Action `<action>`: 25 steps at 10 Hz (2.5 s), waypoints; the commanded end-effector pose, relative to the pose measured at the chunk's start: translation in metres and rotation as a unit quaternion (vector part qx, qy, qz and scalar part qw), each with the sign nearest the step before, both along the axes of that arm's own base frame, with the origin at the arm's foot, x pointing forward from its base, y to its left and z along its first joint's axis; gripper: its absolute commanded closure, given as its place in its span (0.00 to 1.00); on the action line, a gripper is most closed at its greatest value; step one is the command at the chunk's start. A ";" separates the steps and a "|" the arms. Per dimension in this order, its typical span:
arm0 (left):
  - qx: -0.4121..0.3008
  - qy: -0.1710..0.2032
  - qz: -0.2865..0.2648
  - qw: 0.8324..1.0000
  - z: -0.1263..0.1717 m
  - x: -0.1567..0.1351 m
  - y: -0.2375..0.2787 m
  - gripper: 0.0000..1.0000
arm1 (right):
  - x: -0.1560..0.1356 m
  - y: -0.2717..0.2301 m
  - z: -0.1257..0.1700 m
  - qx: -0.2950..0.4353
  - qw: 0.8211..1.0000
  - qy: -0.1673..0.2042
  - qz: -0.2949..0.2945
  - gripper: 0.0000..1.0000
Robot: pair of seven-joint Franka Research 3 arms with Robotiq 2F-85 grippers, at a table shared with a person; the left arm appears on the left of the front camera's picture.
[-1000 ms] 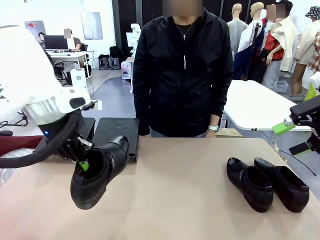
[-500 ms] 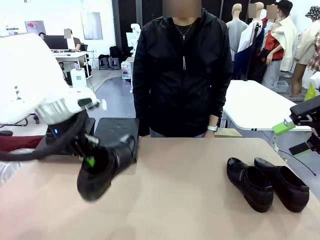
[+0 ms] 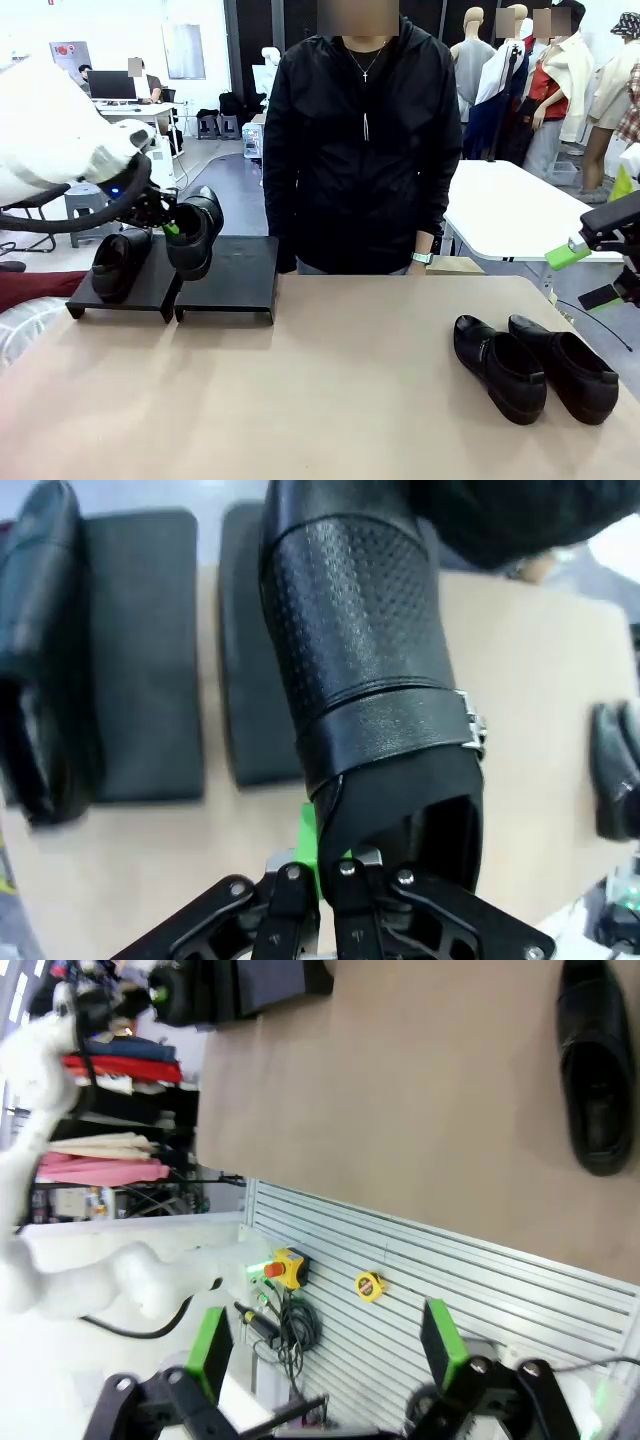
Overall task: Organize the shoes by placing them on the stand.
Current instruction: Place the Shoe from the middle of the table onto the Shoes Stand.
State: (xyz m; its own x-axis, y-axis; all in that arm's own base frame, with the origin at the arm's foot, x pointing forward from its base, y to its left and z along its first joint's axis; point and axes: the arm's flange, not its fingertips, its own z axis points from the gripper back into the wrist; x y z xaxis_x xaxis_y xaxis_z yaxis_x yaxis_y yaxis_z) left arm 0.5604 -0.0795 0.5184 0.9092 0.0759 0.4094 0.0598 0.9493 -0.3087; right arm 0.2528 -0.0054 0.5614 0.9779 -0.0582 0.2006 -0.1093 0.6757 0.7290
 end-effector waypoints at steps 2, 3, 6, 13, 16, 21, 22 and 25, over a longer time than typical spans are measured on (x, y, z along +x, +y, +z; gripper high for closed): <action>0.063 0.012 0.008 0.998 -0.007 0.051 0.009 1.00 | 0.003 -0.001 0.004 0.014 1.000 -0.012 0.010 0.00; 0.019 0.024 0.057 0.998 -0.002 0.050 0.015 1.00 | 0.003 -0.001 0.004 0.014 1.000 -0.012 0.010 0.00; 0.038 0.009 0.000 0.999 -0.027 0.051 0.009 1.00 | 0.003 -0.001 0.004 0.014 1.000 -0.012 0.010 0.00; 0.067 0.007 -0.011 0.998 -0.022 0.069 0.075 1.00 | 0.003 -0.001 0.004 0.014 1.000 -0.012 0.010 0.00; 0.121 0.021 -0.006 0.992 -0.044 0.071 0.076 1.00 | 0.003 -0.001 0.004 0.014 1.000 -0.012 0.010 0.00; 0.160 0.052 0.003 0.986 -0.061 0.079 0.070 0.12 | 0.003 -0.001 0.004 0.014 1.000 -0.012 0.010 0.00; 0.155 0.050 0.007 0.987 -0.060 0.078 0.069 0.00 | 0.003 -0.001 0.004 0.014 1.000 -0.012 0.010 0.00; 0.120 0.011 0.000 0.993 -0.017 0.056 0.069 0.00 | 0.003 -0.001 0.004 0.014 1.000 -0.012 0.010 0.00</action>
State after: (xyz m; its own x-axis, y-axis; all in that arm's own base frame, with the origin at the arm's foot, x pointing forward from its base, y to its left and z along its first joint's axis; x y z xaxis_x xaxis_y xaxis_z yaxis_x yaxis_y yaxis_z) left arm 0.6326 -0.0118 0.4837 0.9287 -0.0274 0.3698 0.0438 0.9984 -0.0361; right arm 0.2529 -0.0054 0.5613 0.9779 -0.0576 0.2008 -0.1098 0.6759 0.7288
